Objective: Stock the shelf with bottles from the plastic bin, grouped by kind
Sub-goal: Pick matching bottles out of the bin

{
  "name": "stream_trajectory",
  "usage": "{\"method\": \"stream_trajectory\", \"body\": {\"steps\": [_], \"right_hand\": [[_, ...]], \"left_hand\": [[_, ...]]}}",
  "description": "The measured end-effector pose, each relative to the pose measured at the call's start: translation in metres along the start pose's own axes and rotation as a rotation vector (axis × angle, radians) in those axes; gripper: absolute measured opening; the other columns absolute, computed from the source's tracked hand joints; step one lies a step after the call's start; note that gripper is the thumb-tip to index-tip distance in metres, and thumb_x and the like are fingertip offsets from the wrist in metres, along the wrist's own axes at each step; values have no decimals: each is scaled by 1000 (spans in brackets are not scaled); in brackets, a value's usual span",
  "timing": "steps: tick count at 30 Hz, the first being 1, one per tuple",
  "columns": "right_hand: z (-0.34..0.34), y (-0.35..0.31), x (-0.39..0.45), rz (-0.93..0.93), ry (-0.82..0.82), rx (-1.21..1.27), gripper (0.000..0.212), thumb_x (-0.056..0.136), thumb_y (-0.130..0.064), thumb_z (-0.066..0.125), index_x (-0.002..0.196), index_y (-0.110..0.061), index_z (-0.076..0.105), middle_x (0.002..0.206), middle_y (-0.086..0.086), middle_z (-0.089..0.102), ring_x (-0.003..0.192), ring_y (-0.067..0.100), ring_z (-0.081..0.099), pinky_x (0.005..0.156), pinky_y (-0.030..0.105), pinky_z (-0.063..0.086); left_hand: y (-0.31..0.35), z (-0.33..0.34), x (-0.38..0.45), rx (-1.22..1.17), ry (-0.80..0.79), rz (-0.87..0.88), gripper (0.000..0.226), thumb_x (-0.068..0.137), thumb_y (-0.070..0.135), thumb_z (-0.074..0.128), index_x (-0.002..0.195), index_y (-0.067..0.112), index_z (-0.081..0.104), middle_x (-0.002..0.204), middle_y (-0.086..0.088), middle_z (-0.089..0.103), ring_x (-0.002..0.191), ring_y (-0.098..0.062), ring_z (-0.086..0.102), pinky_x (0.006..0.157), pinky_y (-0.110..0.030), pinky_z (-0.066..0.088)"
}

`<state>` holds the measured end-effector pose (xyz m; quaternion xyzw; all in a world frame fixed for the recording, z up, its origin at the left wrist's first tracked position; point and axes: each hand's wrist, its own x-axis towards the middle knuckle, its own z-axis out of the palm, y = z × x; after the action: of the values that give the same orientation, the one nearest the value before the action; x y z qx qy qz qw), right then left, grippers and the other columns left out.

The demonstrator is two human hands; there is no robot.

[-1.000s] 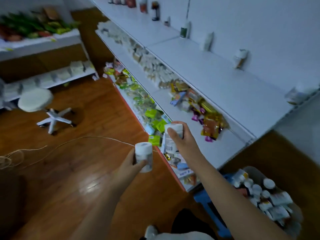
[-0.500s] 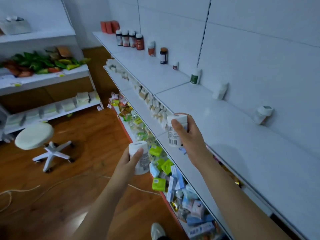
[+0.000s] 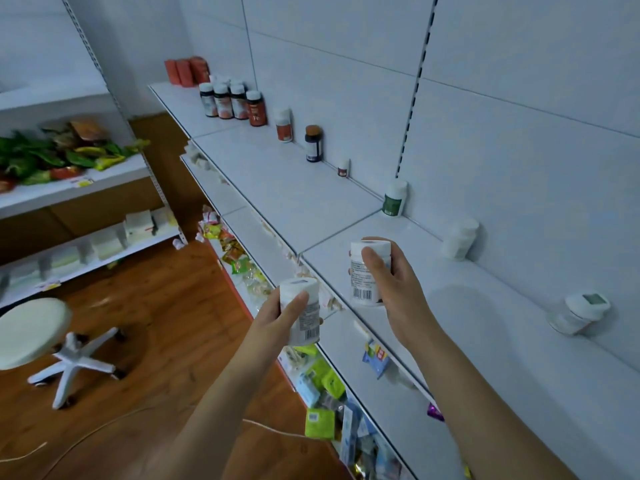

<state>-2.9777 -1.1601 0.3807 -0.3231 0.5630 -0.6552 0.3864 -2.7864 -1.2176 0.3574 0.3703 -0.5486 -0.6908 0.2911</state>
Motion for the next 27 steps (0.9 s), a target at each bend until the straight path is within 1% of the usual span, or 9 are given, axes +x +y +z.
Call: {"method": "stream_trajectory", "body": {"steps": [5,8,10,14,17,19,21,25,27], "right_hand": [[34,7,57,19,22,-7,45,75,-52,67,114,-29,62,115,9,68,106,29,66,82,37,57],[71,12,96,12,19,-20,50,75,-53,68,117,-25,61,119,14,66,108,32,65,82,35,58],[101,16,125,4,7,-30,50,75,-54,70,115,-26,62,120,15,65,106,32,66,78,34,58],[168,18,186,-11,-6,-58,46,75,-56,65,113,-30,62,119,10,67,110,31,65,81,34,58],[219,13,229,-13,-43,-66,50,73,-58,64,115,-30,62,118,7,68,108,28,67,82,32,57],[251,9,256,-8,-61,-76,52,71,-61,63,115,-33,62,116,4,69,107,24,68,82,31,57],[280,7,285,-11,-69,-78,53,71,-62,61,116,-33,62,114,3,70,105,22,68,79,31,56],[325,13,335,-1,-81,-72,48,77,-58,57,118,-33,61,112,3,70,105,23,68,81,36,56],[342,19,358,15,-95,-77,39,85,-56,57,119,-36,61,111,2,69,106,25,67,86,41,57]], "left_hand": [[10,-38,54,5,-21,-16,43,83,52,56,122,34,56,113,-2,70,100,-20,71,89,-43,58],[17,-77,89,-4,-22,-9,34,83,50,55,115,39,57,107,3,72,97,-18,71,82,-36,59],[23,-107,115,-28,-12,-13,30,83,49,56,112,41,57,102,6,73,93,-16,72,76,-31,58],[47,-176,167,-50,37,-18,26,85,47,55,110,40,56,98,9,73,85,-9,72,62,-19,55],[72,-227,200,-44,58,-28,23,93,46,51,116,42,52,100,17,70,81,2,70,59,-14,53],[88,-259,221,-19,64,-12,17,96,44,48,113,43,51,91,24,70,76,9,67,56,-10,51],[103,-290,243,-1,65,1,14,98,42,47,110,42,52,89,24,68,73,11,66,55,-10,50],[122,-339,281,-27,79,11,41,87,52,49,127,39,49,108,14,66,81,5,69,62,-15,54],[126,-360,300,-35,86,8,44,89,51,48,131,38,46,114,10,64,82,5,68,60,-12,52]]}}
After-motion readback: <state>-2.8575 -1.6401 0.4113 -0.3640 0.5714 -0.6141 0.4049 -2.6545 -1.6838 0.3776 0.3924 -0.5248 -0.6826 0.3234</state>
